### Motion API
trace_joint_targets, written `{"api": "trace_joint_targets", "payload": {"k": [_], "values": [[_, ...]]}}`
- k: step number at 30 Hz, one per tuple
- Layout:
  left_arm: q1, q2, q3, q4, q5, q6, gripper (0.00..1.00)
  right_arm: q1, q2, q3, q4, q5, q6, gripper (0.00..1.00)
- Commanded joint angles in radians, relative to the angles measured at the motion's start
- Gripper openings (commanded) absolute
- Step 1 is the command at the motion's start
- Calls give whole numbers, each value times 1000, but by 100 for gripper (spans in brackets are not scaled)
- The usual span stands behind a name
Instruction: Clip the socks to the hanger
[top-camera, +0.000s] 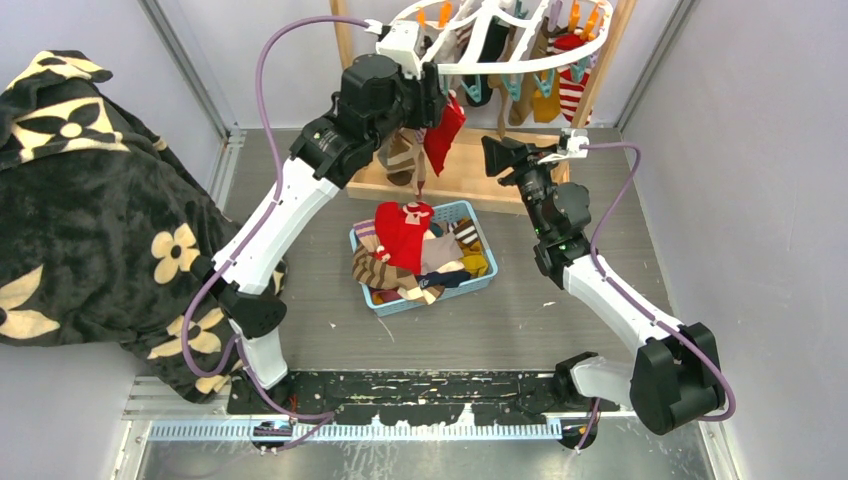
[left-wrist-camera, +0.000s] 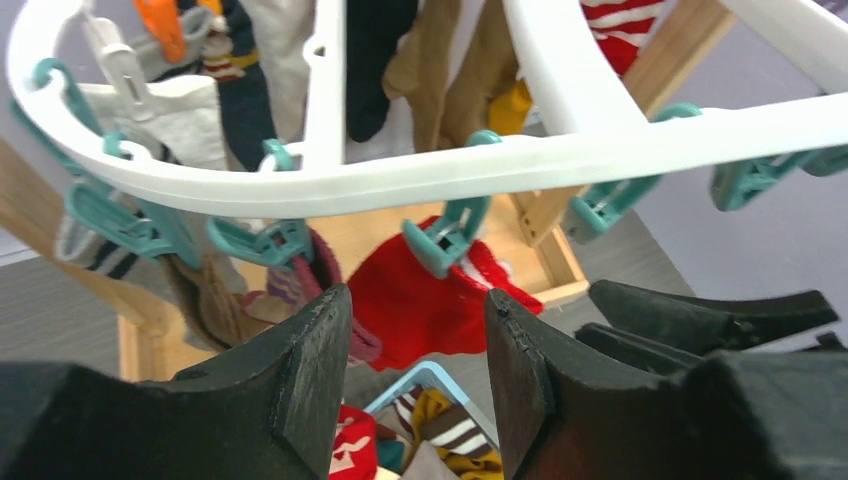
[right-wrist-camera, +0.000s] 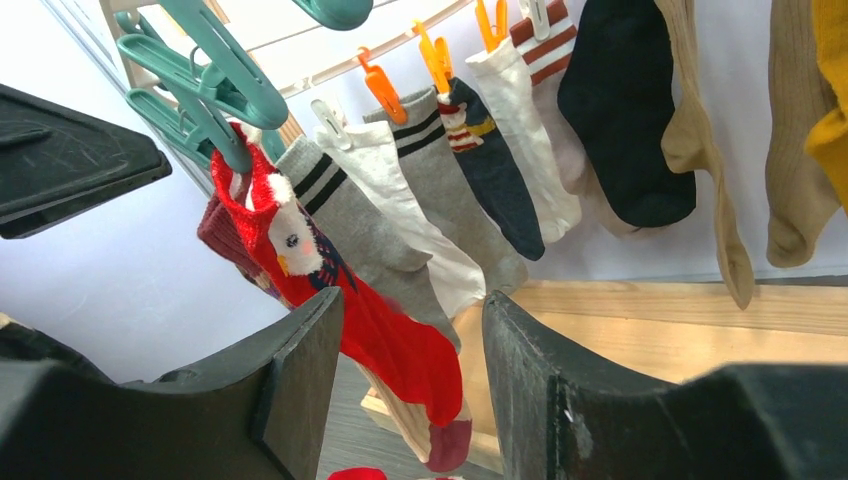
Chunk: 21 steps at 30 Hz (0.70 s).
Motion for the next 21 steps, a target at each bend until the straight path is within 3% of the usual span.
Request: {"api": "trace_joint_targets", "payload": {"k": [1,12,21], "values": [[1,-29,13,76,-120,54,52,-1,-1,19,90,-9,19,58],[19,48,126,16,-187,62,53,-1,8,36,95,-33,32,58],[45,58,131,16,-190,53,53,0,36,71,124,-37,23,59]]}}
